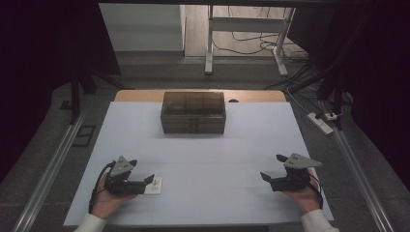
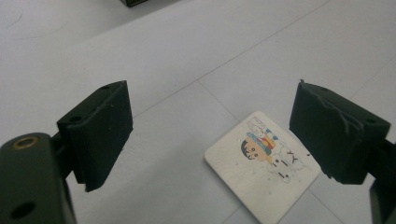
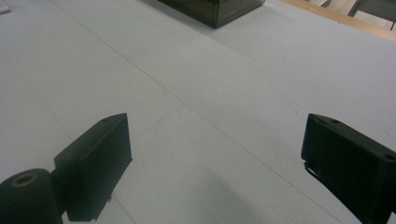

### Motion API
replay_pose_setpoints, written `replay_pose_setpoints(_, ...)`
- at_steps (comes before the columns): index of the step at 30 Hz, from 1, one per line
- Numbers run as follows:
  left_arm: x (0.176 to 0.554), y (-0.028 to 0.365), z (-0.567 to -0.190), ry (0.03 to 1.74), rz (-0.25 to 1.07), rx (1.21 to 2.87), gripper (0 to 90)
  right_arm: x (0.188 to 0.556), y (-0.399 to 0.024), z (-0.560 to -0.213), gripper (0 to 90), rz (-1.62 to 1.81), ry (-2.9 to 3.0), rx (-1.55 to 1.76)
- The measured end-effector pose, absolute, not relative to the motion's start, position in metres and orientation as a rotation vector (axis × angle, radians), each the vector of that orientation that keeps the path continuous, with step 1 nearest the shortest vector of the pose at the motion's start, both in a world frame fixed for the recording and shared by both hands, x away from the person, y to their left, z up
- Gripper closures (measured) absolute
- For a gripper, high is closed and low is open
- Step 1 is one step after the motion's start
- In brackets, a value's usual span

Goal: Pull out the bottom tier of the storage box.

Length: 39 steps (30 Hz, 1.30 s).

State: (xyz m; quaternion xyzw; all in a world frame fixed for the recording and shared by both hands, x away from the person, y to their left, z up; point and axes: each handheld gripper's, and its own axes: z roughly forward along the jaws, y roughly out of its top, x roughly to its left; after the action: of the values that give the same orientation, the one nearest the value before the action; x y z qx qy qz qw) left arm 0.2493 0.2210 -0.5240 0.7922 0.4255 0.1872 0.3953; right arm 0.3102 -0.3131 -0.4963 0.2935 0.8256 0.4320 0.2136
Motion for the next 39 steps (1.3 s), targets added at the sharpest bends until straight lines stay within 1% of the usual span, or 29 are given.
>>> replay_pose_setpoints(4,0.2489,0.2209,-0.5241,1.069,0.476,2.004,13.3,0.3113,-0.3138,-0.4972,8.2,1.204,2.29,0.811)
replay_pose_setpoints(6,0.2486,0.2203,-0.524,1.066,0.483,2.005,13.4,0.3106,-0.3125,-0.4985,10.1,1.202,2.288,0.808)
replay_pose_setpoints(21,0.2481,0.2175,-0.5241,1.044,0.518,2.007,13.5,0.311,-0.3116,-0.5026,11.6,1.194,2.288,0.824)
replay_pose_setpoints(34,0.2466,0.2164,-0.5222,0.994,0.623,1.985,14.5,0.3125,-0.3132,-0.5049,11.5,1.211,2.286,0.847)
replay_pose_setpoints(39,0.246,0.2141,-0.5213,0.969,0.643,1.985,14.6,0.3131,-0.3128,-0.5062,11.5,1.202,2.29,0.852)
